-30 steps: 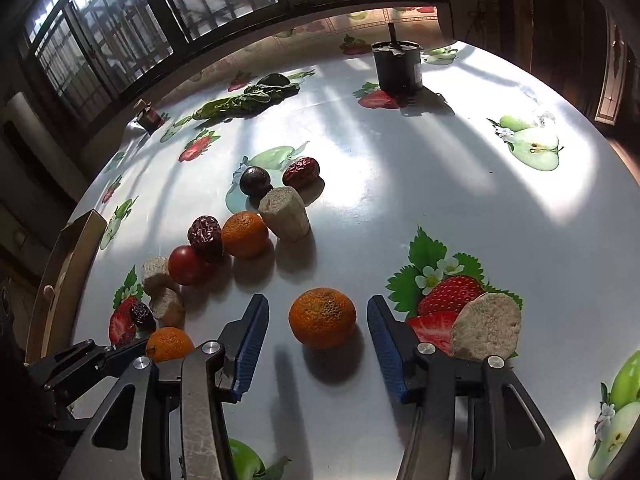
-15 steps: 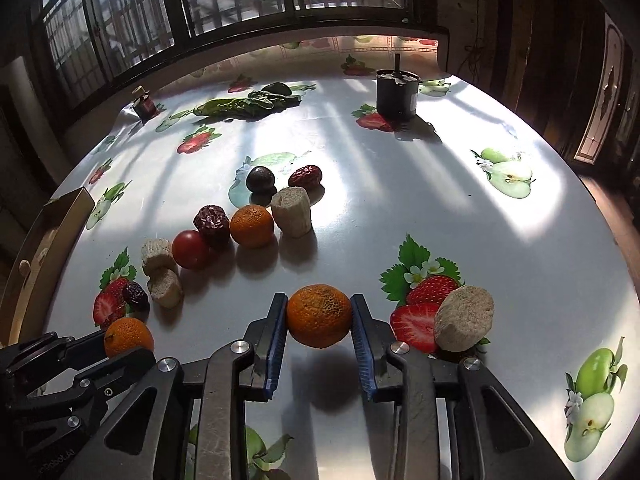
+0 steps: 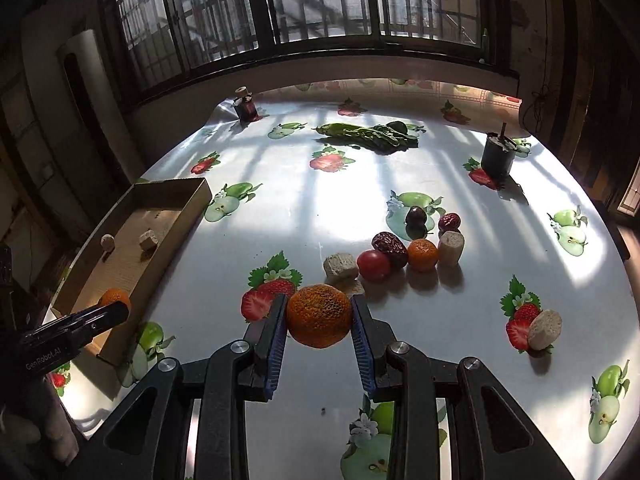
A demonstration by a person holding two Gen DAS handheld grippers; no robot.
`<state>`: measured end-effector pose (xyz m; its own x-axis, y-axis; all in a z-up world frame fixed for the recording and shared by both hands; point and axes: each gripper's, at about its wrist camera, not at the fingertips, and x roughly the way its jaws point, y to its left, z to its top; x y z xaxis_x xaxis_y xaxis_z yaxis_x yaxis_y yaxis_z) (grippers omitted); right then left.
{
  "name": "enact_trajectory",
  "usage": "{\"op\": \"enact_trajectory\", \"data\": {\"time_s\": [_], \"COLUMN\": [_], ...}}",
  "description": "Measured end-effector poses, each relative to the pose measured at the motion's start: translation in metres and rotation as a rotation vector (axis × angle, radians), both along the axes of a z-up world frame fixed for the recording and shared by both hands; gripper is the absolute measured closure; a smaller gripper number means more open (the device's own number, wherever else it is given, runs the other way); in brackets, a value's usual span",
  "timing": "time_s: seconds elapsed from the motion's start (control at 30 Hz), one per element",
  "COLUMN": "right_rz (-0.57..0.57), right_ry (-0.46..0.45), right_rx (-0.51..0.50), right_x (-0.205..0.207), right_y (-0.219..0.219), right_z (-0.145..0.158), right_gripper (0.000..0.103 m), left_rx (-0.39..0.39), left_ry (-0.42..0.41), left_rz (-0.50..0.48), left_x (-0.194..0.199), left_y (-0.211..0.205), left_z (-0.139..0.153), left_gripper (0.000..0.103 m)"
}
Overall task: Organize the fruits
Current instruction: 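Carry both mandarins into the cardboard box and open both tools, then move both tools back over the table toward the remaining items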
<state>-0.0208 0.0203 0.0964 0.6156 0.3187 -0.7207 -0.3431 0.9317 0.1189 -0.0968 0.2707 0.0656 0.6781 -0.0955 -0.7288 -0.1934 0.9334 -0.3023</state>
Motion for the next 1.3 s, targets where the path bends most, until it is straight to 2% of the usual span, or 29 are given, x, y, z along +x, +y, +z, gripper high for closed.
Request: {"op": "enact_trajectory", "data": {"time_s": [0.13, 0.2, 0.37, 0.47, 0.6, 0.7, 0.83, 1.03, 1.13, 1.17, 1.3], "right_rz": [0.099, 0.146, 0.261, 0.322, 0.36, 0.361, 0.35, 0.359, 0.352, 0.349, 0.338], "right_ry": [0.012, 0.029, 0.088, 0.11, 0.122, 0.144, 0.156, 0.154, 0.162, 0.155, 0.114], "right_rx": [0.008, 0.026, 0.037, -0.006, -0.063, -0.085, -0.107, -0.108, -0.082, -0.077, -0.055], "right_x": [0.002, 0.008, 0.022, 0.027, 0.032, 0.039, 0.046, 0.046, 0.049, 0.049, 0.045], "right_y": [0.057, 0.088, 0.165, 0.206, 0.238, 0.25, 0.258, 0.264, 0.261, 0.259, 0.245], "right_z": [0.005, 0.003, -0.011, -0.029, -0.05, -0.063, -0.072, -0.077, -0.077, -0.075, -0.059], "right_gripper": [0.07, 0.069, 0.069, 0.069, 0.069, 0.069, 0.069, 0.068, 0.064, 0.059, 0.057], "left_rx": [0.099, 0.124, 0.121, 0.099, 0.073, 0.042, 0.042, 0.0, -0.027, -0.036, -0.046], "left_ry": [0.05, 0.079, 0.157, 0.187, 0.201, 0.22, 0.225, 0.186, 0.158, 0.145, 0.093], "left_rz": [0.07, 0.09, 0.145, 0.164, 0.159, 0.152, 0.163, 0.186, 0.209, 0.218, 0.256], "left_x": [0.01, 0.019, 0.034, 0.039, 0.044, 0.052, 0.059, 0.055, 0.048, 0.044, 0.028], "left_y": [0.049, 0.07, 0.116, 0.131, 0.136, 0.137, 0.137, 0.143, 0.147, 0.148, 0.147], "left_z": [0.001, -0.001, -0.015, -0.023, -0.031, -0.037, -0.04, -0.033, -0.024, -0.02, -0.004], "left_gripper": [0.07, 0.07, 0.07, 0.07, 0.07, 0.07, 0.069, 0.065, 0.061, 0.059, 0.045]}}
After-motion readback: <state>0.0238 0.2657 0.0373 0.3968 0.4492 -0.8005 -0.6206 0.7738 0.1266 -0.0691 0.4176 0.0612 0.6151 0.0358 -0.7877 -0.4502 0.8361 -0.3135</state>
